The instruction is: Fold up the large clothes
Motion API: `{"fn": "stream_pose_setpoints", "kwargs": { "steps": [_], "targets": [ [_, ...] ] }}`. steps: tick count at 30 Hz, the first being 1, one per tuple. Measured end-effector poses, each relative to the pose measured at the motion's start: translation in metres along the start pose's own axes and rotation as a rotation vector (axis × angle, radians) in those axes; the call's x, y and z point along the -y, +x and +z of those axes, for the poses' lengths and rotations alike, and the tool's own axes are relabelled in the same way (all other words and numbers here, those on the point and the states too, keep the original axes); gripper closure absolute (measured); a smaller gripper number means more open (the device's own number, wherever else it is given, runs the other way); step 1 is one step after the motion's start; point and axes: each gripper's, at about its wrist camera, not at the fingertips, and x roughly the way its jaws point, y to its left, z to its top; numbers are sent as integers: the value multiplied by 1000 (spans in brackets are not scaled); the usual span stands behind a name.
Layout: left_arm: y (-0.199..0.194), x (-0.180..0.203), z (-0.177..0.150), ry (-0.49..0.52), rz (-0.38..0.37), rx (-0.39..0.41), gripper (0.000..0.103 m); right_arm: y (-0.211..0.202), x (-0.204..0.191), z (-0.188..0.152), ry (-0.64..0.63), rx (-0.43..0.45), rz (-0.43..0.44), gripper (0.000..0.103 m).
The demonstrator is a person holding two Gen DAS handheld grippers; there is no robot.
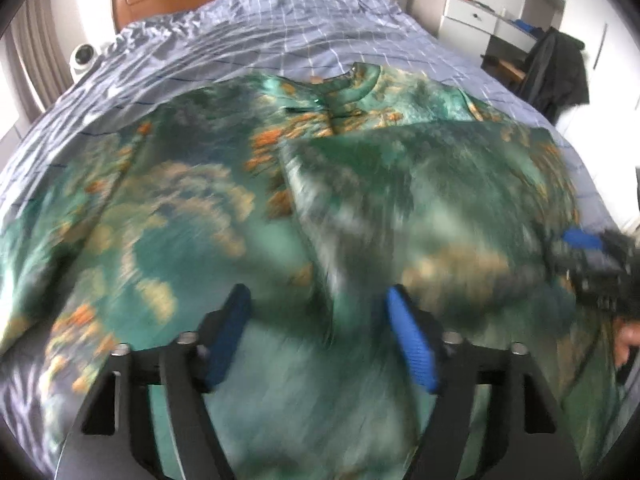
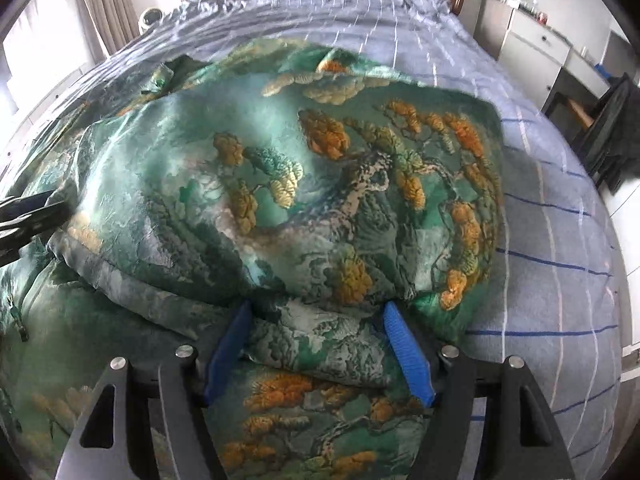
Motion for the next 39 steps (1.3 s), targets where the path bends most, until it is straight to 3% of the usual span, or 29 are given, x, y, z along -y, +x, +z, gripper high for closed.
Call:
{"fn": "stream_pose_setpoints", "kwargs": {
  "steps": [5,9,13,21,28,31,33,34,35,37,38,39],
  "targets": [
    [-38,-40,-41,44,72,8,19,-39,-18,-17,-9,46,-78,26],
    [-58,-81,-59,19,153,16,15,-76,-39,-37,-3,62,-32,26],
    [-71,-135,-71,-86,202,23,13,-112,-74,-62,-32,89,5,26],
    [-72,-264,-91,-473,245,17,13,-126,-146,-98,-49,90,66,26],
    [-66,-371,-126,-948,154,56,13,-139,-186,-111,-141,90,75,26],
    [-57,-401,-140,-1098,126,65,13,-148,-195,-110,-171,105,78,26],
    [-58,-410,-138,-1145,129,90,13,-153,-200,-109,-175,111,87,26],
    [-59,-411,-134,-1143,134,94,15,-156,-201,-109,-174,114,91,26],
    [-62,-409,-126,-1121,168,104,23,-157,-203,-110,-172,114,95,26],
    [-66,-403,-113,-1067,244,113,53,-157,-205,-111,-166,111,103,26],
    [-69,-398,-106,-1033,290,114,83,-157,-206,-112,-164,109,105,26],
    [-71,-398,-102,-1009,301,123,88,-157,-206,-113,-163,107,107,26]
  ]
}}
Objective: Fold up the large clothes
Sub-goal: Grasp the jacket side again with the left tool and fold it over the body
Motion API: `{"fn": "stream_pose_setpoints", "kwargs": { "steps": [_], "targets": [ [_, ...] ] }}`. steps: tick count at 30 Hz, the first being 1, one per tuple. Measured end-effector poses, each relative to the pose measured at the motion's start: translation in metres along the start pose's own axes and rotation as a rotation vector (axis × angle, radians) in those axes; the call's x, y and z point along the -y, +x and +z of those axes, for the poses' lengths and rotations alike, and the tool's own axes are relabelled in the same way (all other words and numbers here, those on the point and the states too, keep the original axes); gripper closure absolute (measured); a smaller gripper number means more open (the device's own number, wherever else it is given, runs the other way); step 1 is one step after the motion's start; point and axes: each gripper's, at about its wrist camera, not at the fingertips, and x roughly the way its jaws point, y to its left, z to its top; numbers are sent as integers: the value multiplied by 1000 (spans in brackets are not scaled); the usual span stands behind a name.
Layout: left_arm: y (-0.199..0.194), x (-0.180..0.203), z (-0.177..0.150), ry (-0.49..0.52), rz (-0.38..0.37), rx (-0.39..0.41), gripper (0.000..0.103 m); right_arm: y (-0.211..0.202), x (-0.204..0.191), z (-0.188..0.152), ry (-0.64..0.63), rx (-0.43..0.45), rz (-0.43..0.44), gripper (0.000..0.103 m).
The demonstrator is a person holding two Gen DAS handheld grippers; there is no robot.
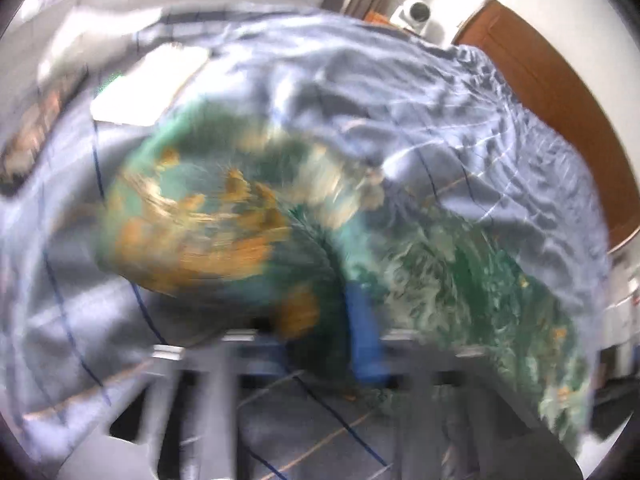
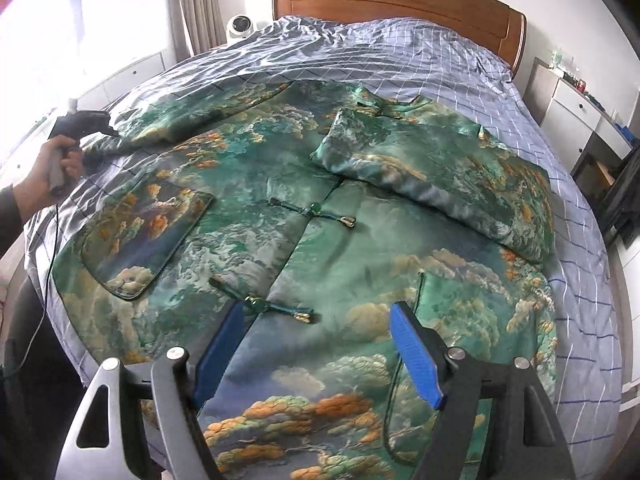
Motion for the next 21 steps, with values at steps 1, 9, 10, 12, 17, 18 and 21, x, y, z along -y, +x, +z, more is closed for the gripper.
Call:
{"fn": "stream_pose_setpoints", "kwargs": {
  "steps": [1,9,10,12,17,18,21],
  "targets": [
    [-6,6,1,32,9,32,90,0,-1,-1,2,-2,1,26],
    [-98,122,-52,621,87,416,92,-8,2,-12,31,11,13,26],
    [-109,141,-69,715,82,462,92,-9,4,-13,40,16,13,26],
    [-123,170,-98,862,65,529,92,-12,8,-15,59,23,11,26],
    [-133,225,-188,1158,-15,566,92,-21,24,-21,113,42,-1,26],
    [-131,231,-204,1192,-28,551,92,-24,28,-22,123,48,-5,26],
    [-115,252,-259,1299,-62,453,79,-32,40,-26,150,64,-23,26]
  ]
}}
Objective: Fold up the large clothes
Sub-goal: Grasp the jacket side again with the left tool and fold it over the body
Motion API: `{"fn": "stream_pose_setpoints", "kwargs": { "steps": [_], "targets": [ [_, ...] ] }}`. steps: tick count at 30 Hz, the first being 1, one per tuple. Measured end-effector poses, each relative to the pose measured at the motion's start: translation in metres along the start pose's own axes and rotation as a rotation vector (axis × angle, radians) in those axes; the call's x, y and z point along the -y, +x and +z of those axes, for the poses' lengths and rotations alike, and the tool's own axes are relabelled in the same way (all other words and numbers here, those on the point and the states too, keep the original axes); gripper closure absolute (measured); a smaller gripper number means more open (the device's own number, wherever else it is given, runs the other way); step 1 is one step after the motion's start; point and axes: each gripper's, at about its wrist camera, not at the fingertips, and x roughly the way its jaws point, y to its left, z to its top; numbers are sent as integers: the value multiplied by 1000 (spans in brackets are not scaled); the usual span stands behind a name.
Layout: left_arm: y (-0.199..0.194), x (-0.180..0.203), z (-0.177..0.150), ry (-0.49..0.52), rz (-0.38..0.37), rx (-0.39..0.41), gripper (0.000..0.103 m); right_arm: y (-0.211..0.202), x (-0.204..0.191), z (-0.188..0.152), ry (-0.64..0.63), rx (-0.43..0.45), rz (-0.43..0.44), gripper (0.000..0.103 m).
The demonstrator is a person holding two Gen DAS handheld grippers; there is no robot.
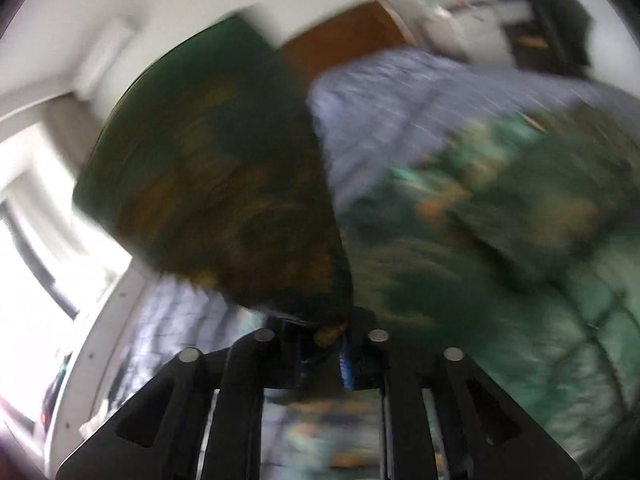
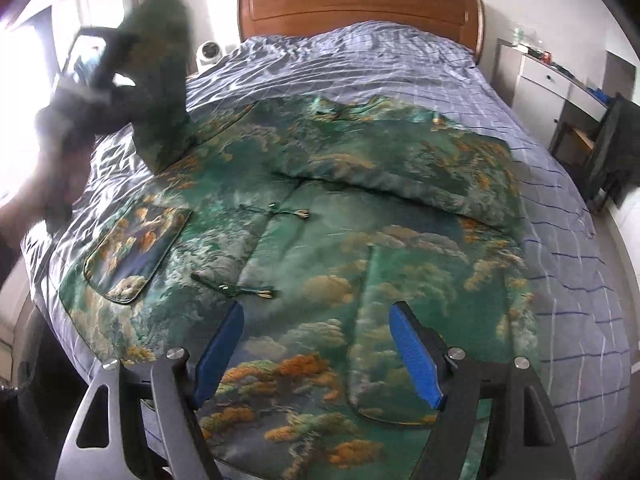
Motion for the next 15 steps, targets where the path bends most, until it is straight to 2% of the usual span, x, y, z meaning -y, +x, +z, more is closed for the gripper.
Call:
{"fn": "stream_pose_setpoints", "kwargs": {
  "steps": [1,2,3,5,7,9,11,15],
  "targets": [
    [5,21,-4,28,-49,-33,71,-1,4,-1,9,3,-4,26],
    [6,37,-8,48,-87,-63,51,-2,11,-1,24,5,-11,26],
    [9,55,-15,71,-136,-100,38,-2,16,-1,37,5,-16,26],
    [9,77,-30,100,-198,-146,37,-1,27,-1,66,0,-20,26],
    [-3,77,-41,85,-194,-140,39,3,39,2,98,-13,-13,26],
    [-11,62,-46,20,-225,-154,29,8,48,10,122,-26,15,26],
    [-17,41,-50,-67,-254,-159,22,17,55,25,162,-29,81,26],
    [-26,19,-61,-152,-213,-157,21,58,61,73,304,-47,311,26]
  ]
}}
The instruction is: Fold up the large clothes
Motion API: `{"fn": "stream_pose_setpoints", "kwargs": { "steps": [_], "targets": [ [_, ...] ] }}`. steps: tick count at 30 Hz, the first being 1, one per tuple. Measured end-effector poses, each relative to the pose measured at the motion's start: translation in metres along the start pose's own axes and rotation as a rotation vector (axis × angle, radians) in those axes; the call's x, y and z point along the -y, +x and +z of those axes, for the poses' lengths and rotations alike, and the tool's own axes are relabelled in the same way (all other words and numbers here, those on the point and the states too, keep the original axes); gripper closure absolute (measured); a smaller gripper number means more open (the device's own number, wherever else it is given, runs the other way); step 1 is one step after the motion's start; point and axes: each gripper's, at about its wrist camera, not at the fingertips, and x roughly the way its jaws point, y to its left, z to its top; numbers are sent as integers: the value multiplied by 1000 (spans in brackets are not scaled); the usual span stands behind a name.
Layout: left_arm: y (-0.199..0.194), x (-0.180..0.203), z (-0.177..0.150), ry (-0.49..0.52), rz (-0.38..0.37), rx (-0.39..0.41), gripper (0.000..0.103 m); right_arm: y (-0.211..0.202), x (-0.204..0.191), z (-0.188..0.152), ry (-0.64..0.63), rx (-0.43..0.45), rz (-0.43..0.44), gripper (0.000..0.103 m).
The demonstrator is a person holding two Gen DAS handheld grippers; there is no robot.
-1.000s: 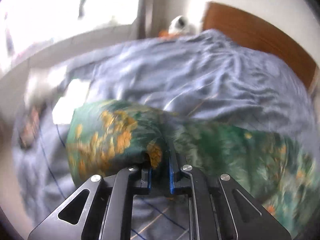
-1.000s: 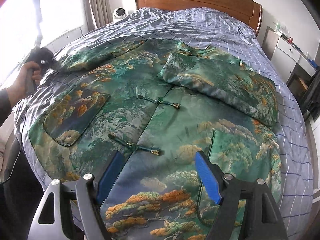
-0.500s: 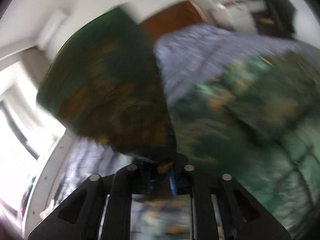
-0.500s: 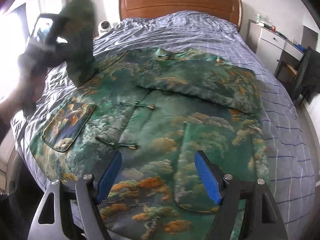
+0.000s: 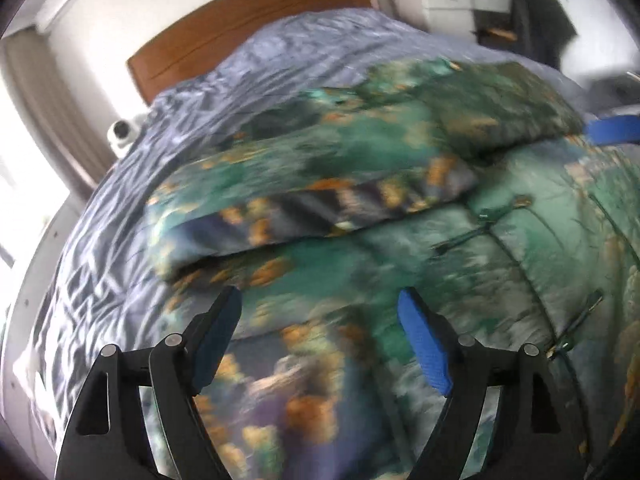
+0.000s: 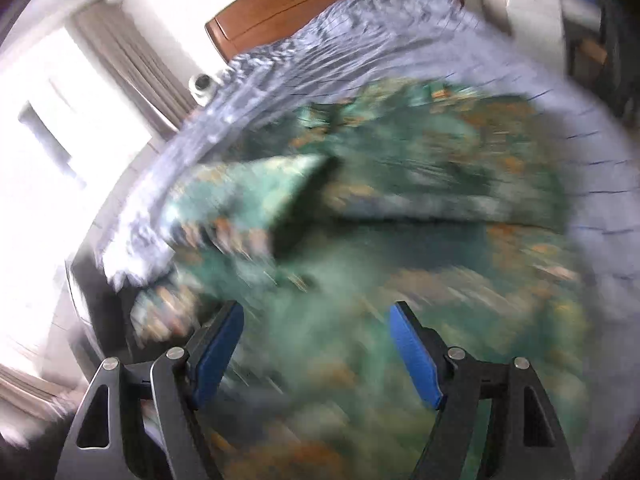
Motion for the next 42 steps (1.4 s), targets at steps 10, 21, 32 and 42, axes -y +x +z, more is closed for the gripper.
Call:
{"fn": "stream_pose_setpoints", "kwargs": {
  "steps": [10,21,32,42],
  "targets": [
    [-4,-37,-38,-154,-21,-42,21,141,-11,53,164,-178,38,51],
    [2,-56,-25,-251,-91,-40,21,104,-43,120,-42,20,-109,85],
    [24,-115,12,-328,-111,-86,18,140,-23,107,-130,-43,-272,57],
    [142,-134,67,-354,-128,-212,31,162,-68,113,-418,-16,-252,57]
  ]
}}
